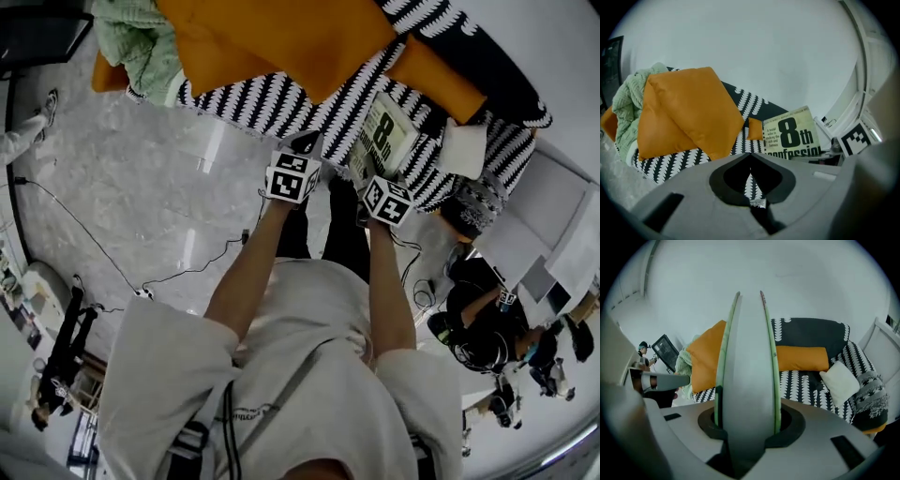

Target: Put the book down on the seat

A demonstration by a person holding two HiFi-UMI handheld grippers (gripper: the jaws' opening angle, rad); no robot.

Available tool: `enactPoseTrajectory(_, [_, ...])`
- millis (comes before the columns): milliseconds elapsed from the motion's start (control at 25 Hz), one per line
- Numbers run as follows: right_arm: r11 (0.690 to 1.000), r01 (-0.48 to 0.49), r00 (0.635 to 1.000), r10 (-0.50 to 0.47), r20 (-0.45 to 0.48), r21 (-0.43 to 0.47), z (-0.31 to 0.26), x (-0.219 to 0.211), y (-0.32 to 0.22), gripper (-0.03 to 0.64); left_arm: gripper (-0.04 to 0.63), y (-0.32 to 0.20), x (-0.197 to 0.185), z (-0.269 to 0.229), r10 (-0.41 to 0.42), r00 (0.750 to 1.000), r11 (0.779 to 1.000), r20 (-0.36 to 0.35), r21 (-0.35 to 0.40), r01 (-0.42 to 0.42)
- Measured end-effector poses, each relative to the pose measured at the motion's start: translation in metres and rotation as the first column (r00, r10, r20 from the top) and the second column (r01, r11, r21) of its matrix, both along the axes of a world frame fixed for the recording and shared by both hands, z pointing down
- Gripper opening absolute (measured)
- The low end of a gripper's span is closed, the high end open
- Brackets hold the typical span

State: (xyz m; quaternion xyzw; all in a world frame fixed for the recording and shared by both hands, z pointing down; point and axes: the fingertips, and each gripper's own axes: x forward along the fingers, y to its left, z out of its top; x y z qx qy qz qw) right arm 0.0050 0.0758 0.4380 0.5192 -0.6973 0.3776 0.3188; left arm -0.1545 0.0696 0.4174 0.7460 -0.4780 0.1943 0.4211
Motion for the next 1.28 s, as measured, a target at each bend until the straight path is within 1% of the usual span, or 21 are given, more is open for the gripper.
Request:
enactPoseTrajectory(160, [0.997,-0.073,0.991,0.074,0.113,-0.02,0.016,0.009,-0.013,0.155,0.008,-0.011,0.02,0.026,0.076,0.997,0.996,0.023,-0.038,-0.076])
enactPoseTrajectory(240, [0.995,-0.094,0.982,0.099,0.162,-0.037,0.026,0.019,-0.015,0.155,0.008,-0.014,0.038,0.033,0.112,0.994,0.993,0.018,-0.042,-0.112])
enactPoseTrajectory(360, [0.989,-0.099,0.955,0.126,0.269,-0.114,0.047,0.026,-0.015,0.155,0.008,-0.022,0.061,0.047,0.164,0.986,0.986,0.0,-0.032,-0.164])
enactPoseTrajectory(440, [0.978,-0.102,0.926,0.16,0.343,-0.179,0.063,0.027,-0.012,0.155,0.008,-0.026,0.069,0.059,0.164,0.986,0.986,-0.021,-0.028,-0.165])
enactPoseTrajectory(480, [0.974,-0.103,0.914,0.173,0.366,-0.203,0.071,0.028,-0.012,0.155,0.008,-0.028,0.07,0.065,0.158,0.987,0.987,-0.028,-0.031,-0.159])
enactPoseTrajectory(640, [0.966,-0.114,0.896,0.201,0.395,-0.233,0.089,0.044,-0.02,0.155,0.008,-0.028,0.077,0.087,0.166,0.986,0.983,-0.001,-0.073,-0.166])
enactPoseTrajectory(800, [0.948,-0.169,0.849,0.279,0.448,-0.269,0.115,0.055,-0.017,0.155,0.008,-0.013,0.082,0.122,0.198,0.98,0.972,0.012,-0.131,-0.195])
enactPoseTrajectory(920, [0.946,-0.168,0.832,0.286,0.475,-0.276,0.143,0.055,-0.018,0.155,0.008,-0.011,0.078,0.156,0.167,0.986,0.972,0.002,-0.167,-0.165])
enactPoseTrajectory(1000, [0.945,-0.174,0.817,0.296,0.495,-0.278,0.159,0.057,-0.019,0.155,0.008,-0.014,0.079,0.176,0.141,0.99,0.975,0.002,-0.173,-0.138])
enactPoseTrajectory(1120, [0.931,-0.207,0.775,0.344,0.53,-0.302,0.175,0.056,-0.022,0.155,0.008,-0.019,0.09,0.197,0.156,0.988,0.972,-0.001,-0.18,-0.153])
enactPoseTrajectory(1160, [0.929,-0.206,0.769,0.348,0.536,-0.307,0.18,0.055,-0.023,0.155,0.008,-0.019,0.095,0.203,0.17,0.985,0.969,-0.003,-0.184,-0.167])
enactPoseTrajectory(1280, [0.931,-0.183,0.769,0.335,0.545,-0.315,0.196,0.051,-0.023,0.155,0.008,-0.021,0.104,0.222,0.207,0.978,0.961,0.001,-0.189,-0.203])
